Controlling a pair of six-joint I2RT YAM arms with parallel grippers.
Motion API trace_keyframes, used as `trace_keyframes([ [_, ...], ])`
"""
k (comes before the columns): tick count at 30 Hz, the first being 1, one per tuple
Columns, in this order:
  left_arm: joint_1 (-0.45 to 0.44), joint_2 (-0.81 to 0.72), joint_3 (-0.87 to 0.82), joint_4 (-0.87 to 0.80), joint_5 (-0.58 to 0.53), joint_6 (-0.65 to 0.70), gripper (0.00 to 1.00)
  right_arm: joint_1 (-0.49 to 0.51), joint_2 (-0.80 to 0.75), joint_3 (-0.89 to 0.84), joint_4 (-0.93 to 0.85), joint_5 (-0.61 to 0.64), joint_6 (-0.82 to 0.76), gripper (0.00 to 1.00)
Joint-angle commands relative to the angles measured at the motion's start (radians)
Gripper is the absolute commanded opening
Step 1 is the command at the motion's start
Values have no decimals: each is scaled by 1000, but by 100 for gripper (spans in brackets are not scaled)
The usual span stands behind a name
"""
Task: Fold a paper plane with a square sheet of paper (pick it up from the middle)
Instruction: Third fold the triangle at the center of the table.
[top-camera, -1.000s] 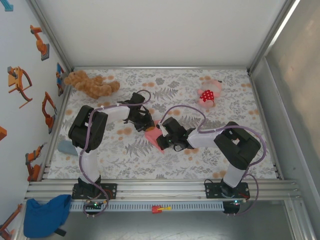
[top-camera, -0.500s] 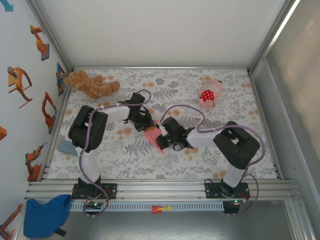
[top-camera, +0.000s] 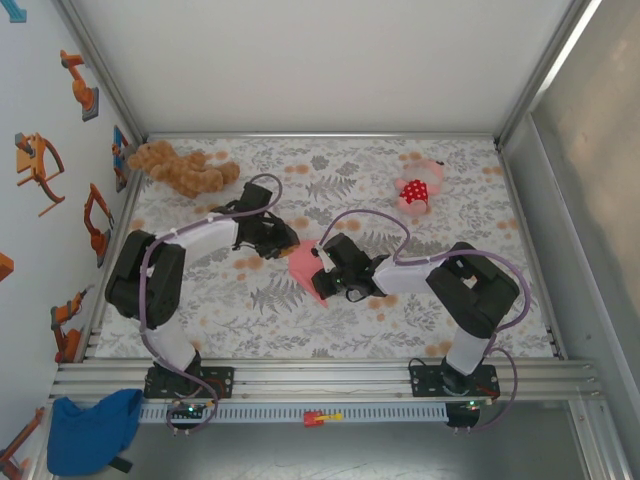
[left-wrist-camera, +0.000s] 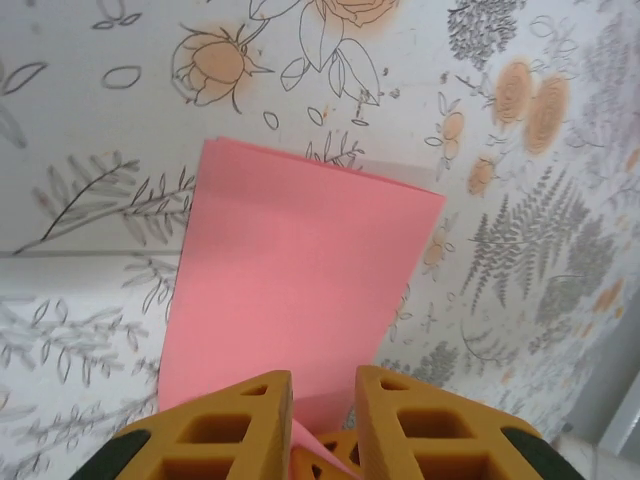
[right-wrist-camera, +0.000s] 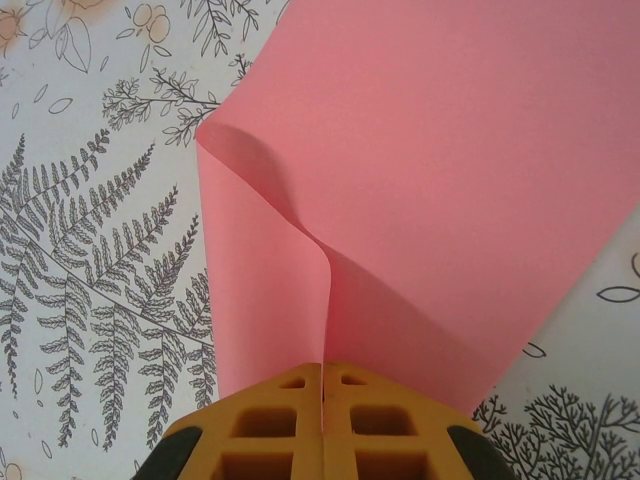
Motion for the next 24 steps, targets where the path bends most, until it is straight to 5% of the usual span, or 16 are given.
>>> trace_keyframes([
  [1,-3,-74,-89,90,-3,-90,24,-6,35,7,-59,15,16,0],
  [24,-124,-39,-218,218,15,-231,13,-8,49,17,-73,11,17,0],
])
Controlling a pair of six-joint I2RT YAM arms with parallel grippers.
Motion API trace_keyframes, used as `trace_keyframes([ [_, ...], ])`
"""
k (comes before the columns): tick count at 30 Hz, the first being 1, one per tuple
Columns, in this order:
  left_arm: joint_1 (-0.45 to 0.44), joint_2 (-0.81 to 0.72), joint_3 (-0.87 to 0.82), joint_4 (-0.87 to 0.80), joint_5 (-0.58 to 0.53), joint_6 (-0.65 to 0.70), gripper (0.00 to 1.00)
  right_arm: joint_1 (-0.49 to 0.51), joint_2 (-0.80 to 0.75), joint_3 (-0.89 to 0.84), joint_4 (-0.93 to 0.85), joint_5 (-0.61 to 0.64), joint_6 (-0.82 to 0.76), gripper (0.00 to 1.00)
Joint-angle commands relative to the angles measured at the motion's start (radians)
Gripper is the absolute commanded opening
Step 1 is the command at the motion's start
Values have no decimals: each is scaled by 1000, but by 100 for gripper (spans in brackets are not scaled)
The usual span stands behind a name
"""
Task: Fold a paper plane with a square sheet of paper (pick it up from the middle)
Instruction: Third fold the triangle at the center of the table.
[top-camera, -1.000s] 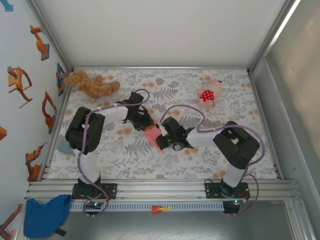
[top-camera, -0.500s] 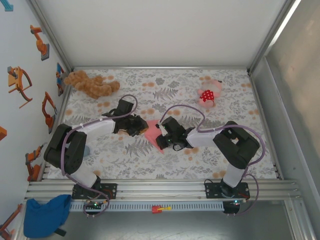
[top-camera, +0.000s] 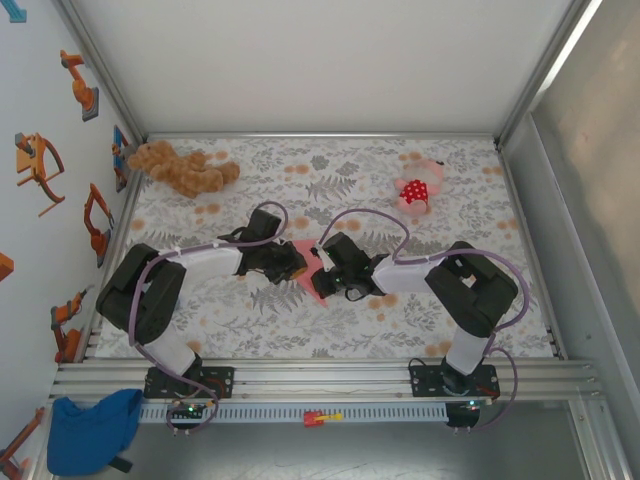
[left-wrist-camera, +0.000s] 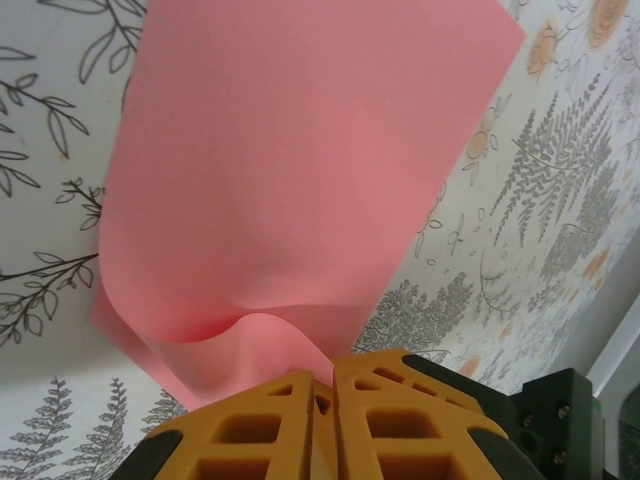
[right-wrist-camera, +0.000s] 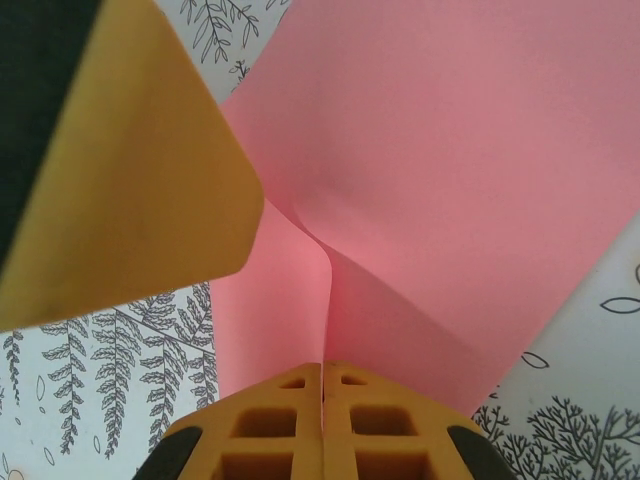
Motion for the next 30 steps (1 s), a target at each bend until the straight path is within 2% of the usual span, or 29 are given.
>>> trace_keyframes([
  [1,-5,27,-1,3,6,-18,13,-6,39,8,-70,18,17,0],
  [30,-4,85,19,-59,-23,29,12,-8,37,10,-85,25,21,0],
])
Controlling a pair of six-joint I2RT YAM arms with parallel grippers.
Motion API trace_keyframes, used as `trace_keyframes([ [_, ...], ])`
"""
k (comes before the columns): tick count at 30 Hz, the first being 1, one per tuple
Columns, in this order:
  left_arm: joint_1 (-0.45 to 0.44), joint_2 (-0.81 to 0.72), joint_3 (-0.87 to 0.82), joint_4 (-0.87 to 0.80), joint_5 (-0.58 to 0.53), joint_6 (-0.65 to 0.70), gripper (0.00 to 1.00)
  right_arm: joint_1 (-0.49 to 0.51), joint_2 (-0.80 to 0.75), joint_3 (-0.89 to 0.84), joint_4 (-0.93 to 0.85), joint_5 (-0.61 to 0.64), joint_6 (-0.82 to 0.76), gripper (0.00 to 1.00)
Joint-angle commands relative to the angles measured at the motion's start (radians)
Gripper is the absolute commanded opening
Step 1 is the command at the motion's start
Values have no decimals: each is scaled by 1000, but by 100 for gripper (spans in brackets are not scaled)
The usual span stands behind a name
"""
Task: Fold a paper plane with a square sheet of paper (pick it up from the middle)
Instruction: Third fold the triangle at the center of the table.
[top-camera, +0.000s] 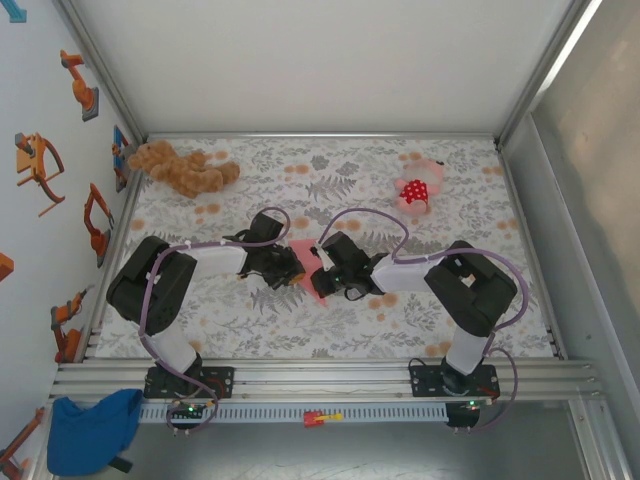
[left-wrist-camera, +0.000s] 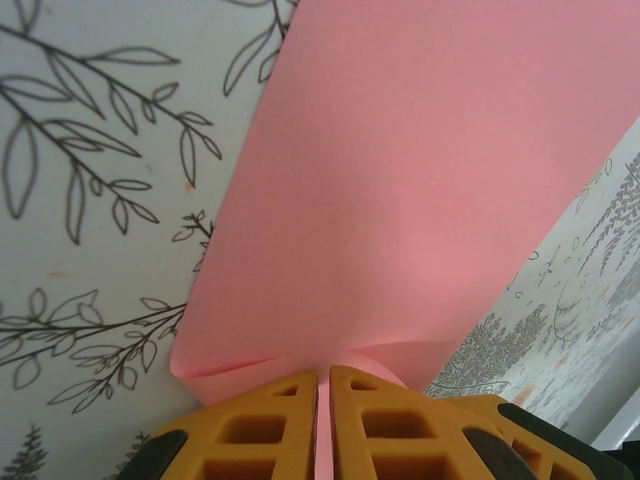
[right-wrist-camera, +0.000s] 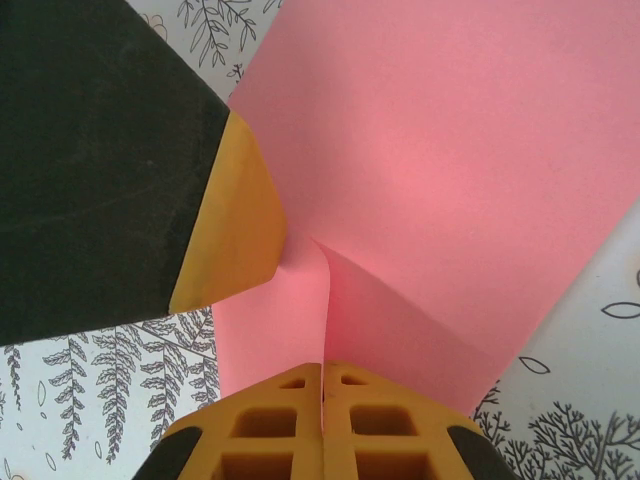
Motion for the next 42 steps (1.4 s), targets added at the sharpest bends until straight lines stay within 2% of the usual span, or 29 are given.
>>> trace_keyframes([
  [1,-4,12,21,-41,-5,33,12,-8,29,0,-75,26,15,0],
  [11,44,9,122,-117,-26,125,14,-15,12,6,-69,20,36,0],
  [16,79,86,205,-155,1,186,15,-16,13,13,-68,21,39,0],
  [24,87,189,307,-254,-34,233,14,-18,6,17,-69,23,40,0],
  [42,84,265,307,-364,-57,281,11,-22,-29,12,-36,9,36,0],
])
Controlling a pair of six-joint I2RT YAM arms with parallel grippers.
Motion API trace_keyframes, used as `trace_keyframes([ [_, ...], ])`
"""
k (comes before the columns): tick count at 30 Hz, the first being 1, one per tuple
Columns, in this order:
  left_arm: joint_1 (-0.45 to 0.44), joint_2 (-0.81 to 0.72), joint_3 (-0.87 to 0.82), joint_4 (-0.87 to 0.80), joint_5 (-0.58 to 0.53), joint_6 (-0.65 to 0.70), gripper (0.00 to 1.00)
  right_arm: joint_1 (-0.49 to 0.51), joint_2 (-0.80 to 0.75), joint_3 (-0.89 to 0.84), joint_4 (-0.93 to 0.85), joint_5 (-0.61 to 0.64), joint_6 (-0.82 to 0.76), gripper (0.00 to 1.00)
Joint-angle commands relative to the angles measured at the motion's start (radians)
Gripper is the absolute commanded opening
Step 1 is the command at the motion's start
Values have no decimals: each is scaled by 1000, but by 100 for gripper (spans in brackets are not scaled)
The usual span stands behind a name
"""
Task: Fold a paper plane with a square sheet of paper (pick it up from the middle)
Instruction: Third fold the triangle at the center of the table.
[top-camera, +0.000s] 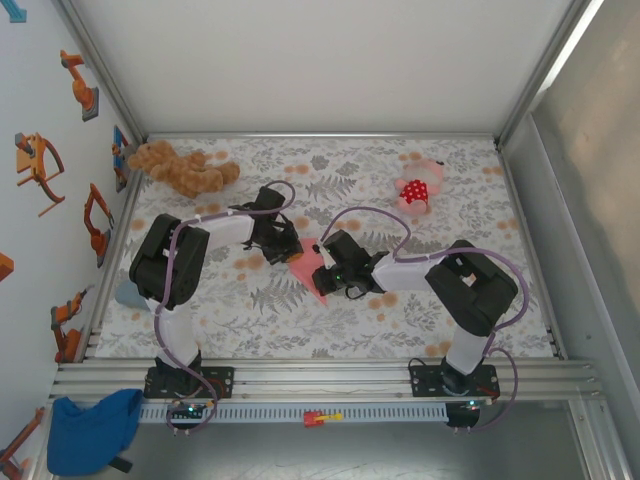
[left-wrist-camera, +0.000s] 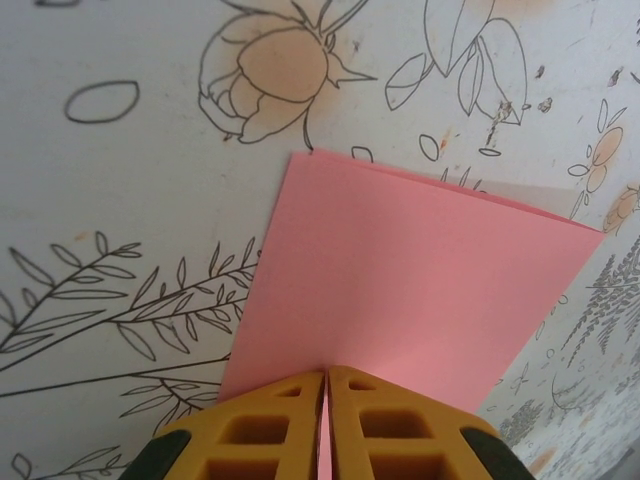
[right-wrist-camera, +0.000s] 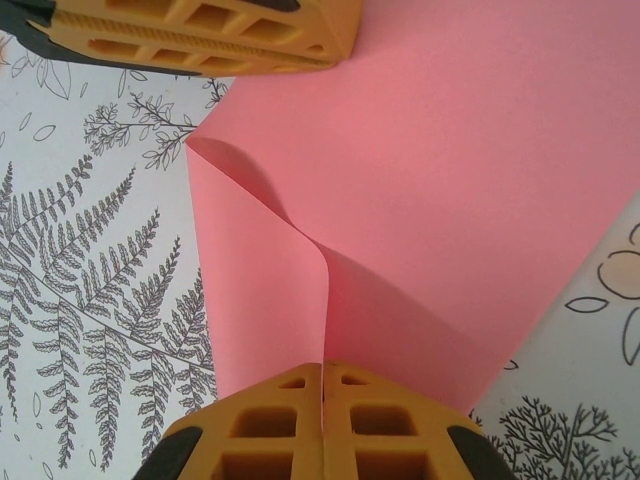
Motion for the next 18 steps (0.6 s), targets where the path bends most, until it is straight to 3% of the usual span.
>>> trace_keyframes([
  [1,-3,65,-14,-118,-36,34,11,-8,-26,6,-23,9,9,0],
  [18,-8,99,9,-152,-49,52,10,-13,-26,-1,-12,9,8,0],
])
